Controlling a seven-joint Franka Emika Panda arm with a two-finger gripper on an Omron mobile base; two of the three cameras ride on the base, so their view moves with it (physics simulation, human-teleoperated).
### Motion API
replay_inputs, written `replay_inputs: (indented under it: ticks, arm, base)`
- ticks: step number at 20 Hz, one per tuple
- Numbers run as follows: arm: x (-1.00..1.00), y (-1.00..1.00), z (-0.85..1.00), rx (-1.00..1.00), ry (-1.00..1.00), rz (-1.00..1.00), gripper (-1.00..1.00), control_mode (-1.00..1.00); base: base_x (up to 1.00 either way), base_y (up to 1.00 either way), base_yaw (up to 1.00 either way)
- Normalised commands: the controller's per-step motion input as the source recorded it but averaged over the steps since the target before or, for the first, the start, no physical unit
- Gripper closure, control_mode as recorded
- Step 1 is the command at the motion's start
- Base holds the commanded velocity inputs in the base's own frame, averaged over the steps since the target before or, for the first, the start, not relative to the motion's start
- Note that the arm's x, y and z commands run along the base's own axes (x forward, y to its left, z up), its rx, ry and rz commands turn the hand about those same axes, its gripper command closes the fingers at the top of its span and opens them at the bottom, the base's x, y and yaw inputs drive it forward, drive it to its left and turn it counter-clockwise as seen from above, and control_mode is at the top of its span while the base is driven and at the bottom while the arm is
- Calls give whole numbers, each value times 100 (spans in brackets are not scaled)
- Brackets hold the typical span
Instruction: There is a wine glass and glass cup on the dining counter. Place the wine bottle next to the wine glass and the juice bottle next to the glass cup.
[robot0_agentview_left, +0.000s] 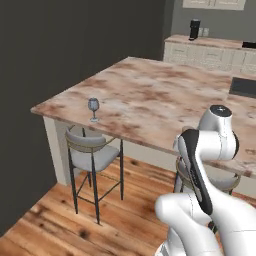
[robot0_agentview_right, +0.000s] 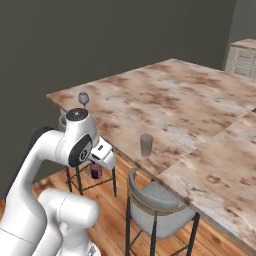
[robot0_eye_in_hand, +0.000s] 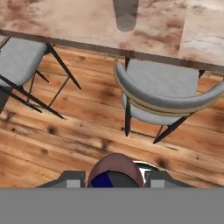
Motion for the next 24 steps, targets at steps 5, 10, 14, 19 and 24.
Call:
replay_inputs:
  ticks: [5,10,14,19,24]
  arm:
    - [0,0,0,0,0,0,100,100]
    - [0,0,0,0,0,0,100,100]
    - [0,0,0,0,0,0,100,100]
    - [0,0,0,0,0,0,100,100]
    - [0,0,0,0,0,0,100,100]
  base:
    - [39,-13,-39]
    - [39,-22,-33]
    - [42,-25,-10]
    - [36,-12,-13]
    - [2,0,-1]
